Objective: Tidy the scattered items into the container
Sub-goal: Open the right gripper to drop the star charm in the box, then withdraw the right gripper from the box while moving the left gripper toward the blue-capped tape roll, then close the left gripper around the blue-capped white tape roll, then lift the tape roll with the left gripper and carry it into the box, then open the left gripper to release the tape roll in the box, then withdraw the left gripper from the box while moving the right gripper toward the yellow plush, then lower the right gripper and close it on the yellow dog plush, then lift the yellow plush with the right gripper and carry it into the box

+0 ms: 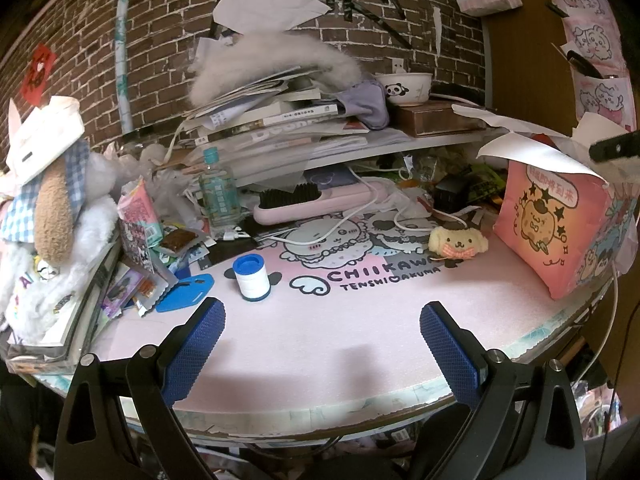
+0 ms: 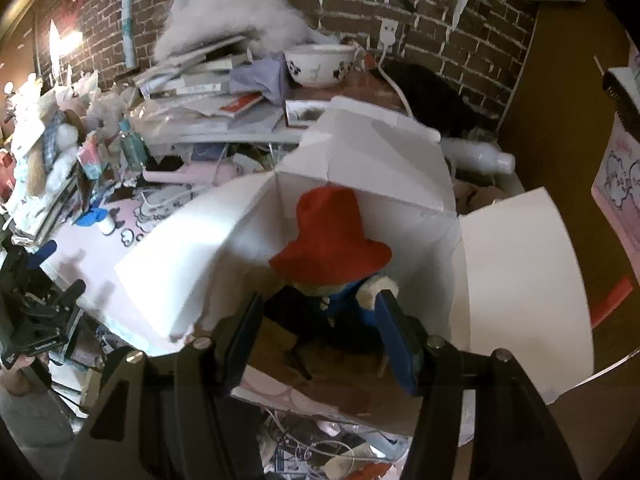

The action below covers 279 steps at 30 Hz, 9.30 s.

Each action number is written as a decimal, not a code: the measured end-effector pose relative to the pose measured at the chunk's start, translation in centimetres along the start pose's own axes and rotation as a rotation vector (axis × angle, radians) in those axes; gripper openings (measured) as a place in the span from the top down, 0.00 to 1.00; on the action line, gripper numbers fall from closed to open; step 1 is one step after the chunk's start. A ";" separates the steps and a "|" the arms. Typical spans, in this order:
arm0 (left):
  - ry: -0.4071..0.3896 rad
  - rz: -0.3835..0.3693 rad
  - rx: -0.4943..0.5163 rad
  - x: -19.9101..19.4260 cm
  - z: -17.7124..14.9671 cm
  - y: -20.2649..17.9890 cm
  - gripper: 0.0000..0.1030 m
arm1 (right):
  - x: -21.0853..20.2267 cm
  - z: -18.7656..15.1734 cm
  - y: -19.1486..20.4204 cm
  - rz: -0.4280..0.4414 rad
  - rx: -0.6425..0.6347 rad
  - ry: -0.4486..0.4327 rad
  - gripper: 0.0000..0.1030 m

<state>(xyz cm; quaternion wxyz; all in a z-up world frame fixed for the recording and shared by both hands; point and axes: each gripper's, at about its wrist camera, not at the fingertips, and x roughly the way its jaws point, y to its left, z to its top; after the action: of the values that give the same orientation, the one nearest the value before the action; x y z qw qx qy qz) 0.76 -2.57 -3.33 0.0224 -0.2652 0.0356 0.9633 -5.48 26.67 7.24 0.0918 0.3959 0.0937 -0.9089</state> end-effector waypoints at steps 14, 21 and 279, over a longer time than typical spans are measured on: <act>0.003 0.032 -0.038 0.2 -0.1 1.3 0.05 | -6.3 -3.3 9.2 0.164 -0.156 -0.474 0.13; 0.003 0.054 -0.068 0.7 -0.4 3.3 0.05 | -3.0 -5.8 14.4 0.280 -0.206 -0.456 0.04; -0.095 -0.179 -0.172 -1.5 -2.4 5.8 0.05 | 8.1 -1.1 19.6 0.063 -0.136 -0.364 0.79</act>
<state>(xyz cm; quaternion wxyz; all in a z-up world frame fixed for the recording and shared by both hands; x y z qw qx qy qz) 2.88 -8.59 -4.25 0.0873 -0.2222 -0.0720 0.9684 -5.43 7.21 -1.37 0.1623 0.2207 0.1243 -0.9537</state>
